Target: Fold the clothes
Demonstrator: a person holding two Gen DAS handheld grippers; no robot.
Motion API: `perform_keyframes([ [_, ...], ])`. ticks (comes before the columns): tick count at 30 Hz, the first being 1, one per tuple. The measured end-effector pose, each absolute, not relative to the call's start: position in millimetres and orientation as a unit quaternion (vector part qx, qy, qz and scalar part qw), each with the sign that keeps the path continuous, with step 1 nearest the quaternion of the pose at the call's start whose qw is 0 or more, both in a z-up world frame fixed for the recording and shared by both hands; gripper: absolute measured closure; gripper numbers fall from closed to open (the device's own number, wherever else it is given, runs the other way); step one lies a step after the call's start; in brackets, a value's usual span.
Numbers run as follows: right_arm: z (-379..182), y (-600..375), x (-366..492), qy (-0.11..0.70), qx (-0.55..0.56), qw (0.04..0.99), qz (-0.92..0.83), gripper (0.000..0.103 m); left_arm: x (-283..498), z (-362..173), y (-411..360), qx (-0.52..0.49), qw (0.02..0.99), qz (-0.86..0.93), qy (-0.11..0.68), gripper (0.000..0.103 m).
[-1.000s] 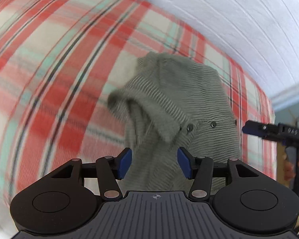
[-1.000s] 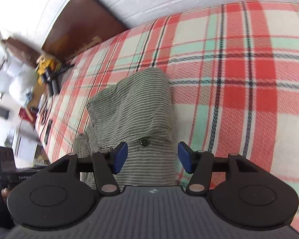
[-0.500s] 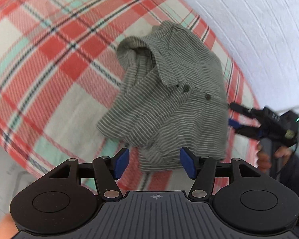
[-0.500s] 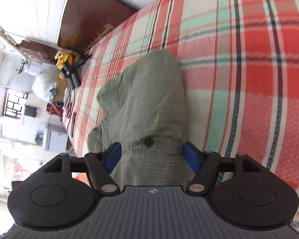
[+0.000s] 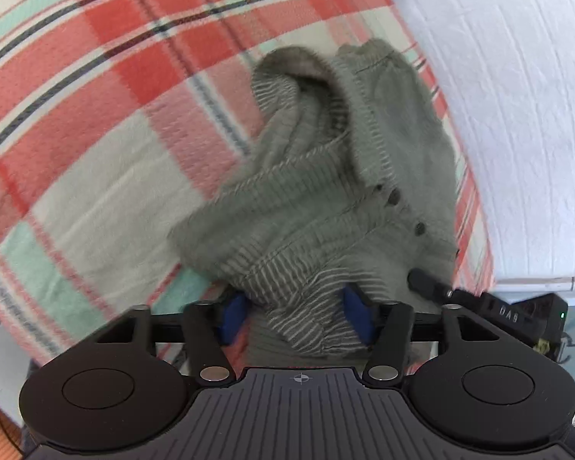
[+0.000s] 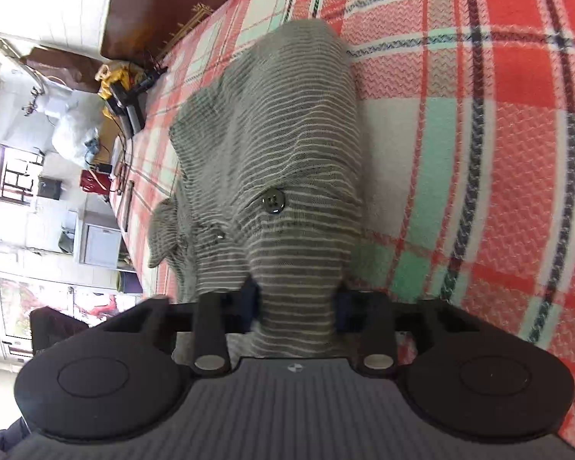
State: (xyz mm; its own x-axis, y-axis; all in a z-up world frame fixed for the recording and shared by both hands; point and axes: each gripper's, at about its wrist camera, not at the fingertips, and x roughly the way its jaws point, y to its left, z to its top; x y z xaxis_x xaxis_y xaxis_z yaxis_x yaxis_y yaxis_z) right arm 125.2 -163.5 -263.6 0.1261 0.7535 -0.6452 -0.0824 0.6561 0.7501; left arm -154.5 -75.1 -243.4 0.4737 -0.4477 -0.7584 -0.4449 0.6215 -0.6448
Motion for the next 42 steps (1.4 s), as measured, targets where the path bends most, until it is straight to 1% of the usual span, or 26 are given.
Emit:
perform_keyframes([
  [1,-261,-166,123,0.585,0.287,0.697,0.299,0.073,-152,-242,-78,-0.425,0.745,-0.005,0.515,0.078],
  [2,-257,-167,119,0.581,0.289,0.700,0.297,0.073,-151,-241,-80,-0.418,0.748,-0.012,0.515,0.084],
  [4,-251,-170,110,0.577,0.299,0.702,0.292,0.074,-151,-236,-80,-0.405,0.755,-0.023,0.516,0.089],
  [6,-246,-171,97,0.574,0.317,0.699,0.286,0.075,-150,-228,-77,-0.393,0.760,-0.038,0.516,0.091],
  [11,-245,-166,51,0.590,0.348,0.675,0.274,0.074,-153,-206,-60,-0.335,0.781,-0.063,0.523,0.091],
  [12,-250,-163,42,0.595,0.351,0.669,0.273,0.073,-153,-206,-56,-0.321,0.783,-0.063,0.530,0.089],
  [14,-261,-154,32,0.608,0.344,0.666,0.263,0.064,-156,-216,-50,-0.302,0.777,-0.048,0.550,0.079],
  [15,-264,-152,31,0.613,0.335,0.669,0.255,0.055,-158,-221,-47,-0.301,0.773,-0.040,0.556,0.059],
  [16,-264,-151,33,0.615,0.327,0.670,0.255,0.053,-162,-222,-45,-0.308,0.771,-0.034,0.557,0.049],
  [18,-252,-154,42,0.615,0.292,0.675,0.284,0.050,-173,-213,-37,-0.322,0.777,-0.021,0.540,0.049],
  [20,-229,-159,58,0.607,0.213,0.695,0.320,0.050,-187,-201,-33,-0.335,0.785,-0.008,0.521,0.047],
  [21,-217,-162,66,0.600,0.171,0.706,0.334,0.049,-194,-195,-32,-0.340,0.787,-0.001,0.514,0.044],
  [22,-205,-165,75,0.590,0.134,0.716,0.347,0.047,-201,-191,-31,-0.347,0.788,0.004,0.510,0.043],
  [23,-194,-169,86,0.575,0.108,0.729,0.357,0.047,-207,-188,-32,-0.353,0.786,0.006,0.507,0.043],
  [25,-172,-176,107,0.542,0.059,0.749,0.376,0.033,-212,-188,-40,-0.370,0.778,0.014,0.507,0.042],
  [28,-152,-167,143,0.497,-0.004,0.765,0.410,0.026,-221,-202,-54,-0.405,0.758,0.023,0.511,0.041],
  [30,-153,-151,165,0.484,-0.057,0.756,0.437,0.024,-221,-215,-67,-0.426,0.742,0.033,0.517,0.041],
  [34,-178,-119,202,0.500,-0.134,0.731,0.444,0.024,-221,-224,-80,-0.459,0.732,0.046,0.502,0.041],
  [37,-193,-106,217,0.518,-0.148,0.711,0.452,0.024,-219,-228,-85,-0.460,0.729,0.059,0.503,0.037],
  [42,-213,-89,238,0.552,-0.157,0.669,0.472,0.024,-214,-237,-95,-0.461,0.722,0.078,0.509,0.035],
])
